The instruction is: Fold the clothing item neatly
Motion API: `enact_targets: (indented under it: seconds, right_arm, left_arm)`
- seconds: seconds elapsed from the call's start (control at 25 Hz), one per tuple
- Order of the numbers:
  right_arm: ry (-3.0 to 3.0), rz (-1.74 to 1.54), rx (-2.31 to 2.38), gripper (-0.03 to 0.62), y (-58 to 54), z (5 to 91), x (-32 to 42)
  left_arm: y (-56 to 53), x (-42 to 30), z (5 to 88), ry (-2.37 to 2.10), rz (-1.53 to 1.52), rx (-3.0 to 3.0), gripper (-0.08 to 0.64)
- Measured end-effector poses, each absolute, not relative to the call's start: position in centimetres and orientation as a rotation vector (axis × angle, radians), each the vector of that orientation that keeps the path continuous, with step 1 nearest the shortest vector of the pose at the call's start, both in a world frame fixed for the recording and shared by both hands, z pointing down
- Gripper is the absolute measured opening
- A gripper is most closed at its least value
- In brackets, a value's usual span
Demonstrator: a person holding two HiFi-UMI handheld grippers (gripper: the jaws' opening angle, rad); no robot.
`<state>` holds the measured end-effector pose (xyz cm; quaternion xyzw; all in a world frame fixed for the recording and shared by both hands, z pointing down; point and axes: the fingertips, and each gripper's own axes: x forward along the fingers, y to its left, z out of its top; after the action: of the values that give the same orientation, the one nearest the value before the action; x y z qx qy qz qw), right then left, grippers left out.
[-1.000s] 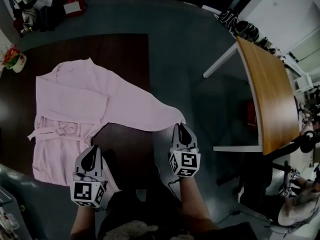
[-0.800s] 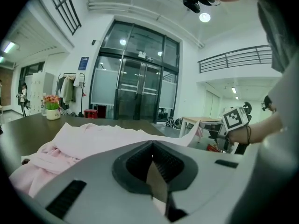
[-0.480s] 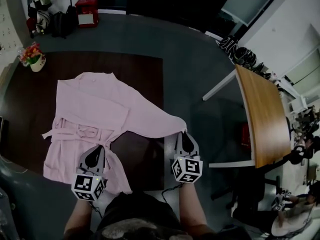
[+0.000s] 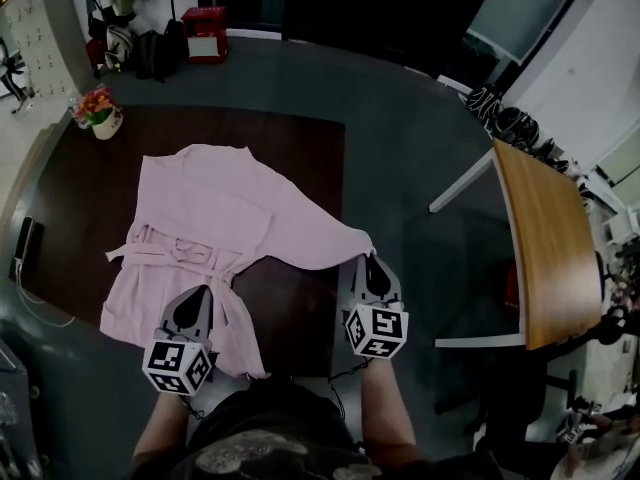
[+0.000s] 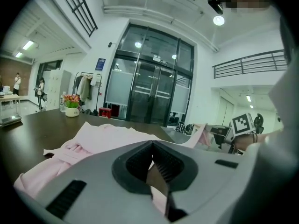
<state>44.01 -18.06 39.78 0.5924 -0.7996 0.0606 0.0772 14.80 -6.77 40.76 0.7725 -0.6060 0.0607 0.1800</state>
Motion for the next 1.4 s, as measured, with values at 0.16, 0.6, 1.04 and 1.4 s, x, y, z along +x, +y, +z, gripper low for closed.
enact_targets:
  seconds: [0.16, 0.6, 1.04, 1.4]
  right_arm:
    - [-2.454, 0.168, 1.744, 0.012, -18.7, 39.2, 42.9]
    - [-2.494, 0.071, 1.633, 0.012, -20.0, 37.4, 32.9]
    - [-2.352, 0.140, 1.646, 0.012, -20.5, 41.9, 20.6]
    - [-2.228, 0.203, 1.663, 0.012, -19.5, 45.7, 17.3]
  left_arm:
    - [-6.8, 14.1, 39.5, -1.781, 0.167, 2.179, 0.011]
    - [-8.3, 7.2, 38.6, -1.778, 0.155, 2.229, 0.011]
    - [-8.8, -3.0, 41.6, -1.625, 0.185, 2.287, 0.011]
    - [-9.3, -8.0, 43.5, -1.569, 0.250, 2.282, 0.011]
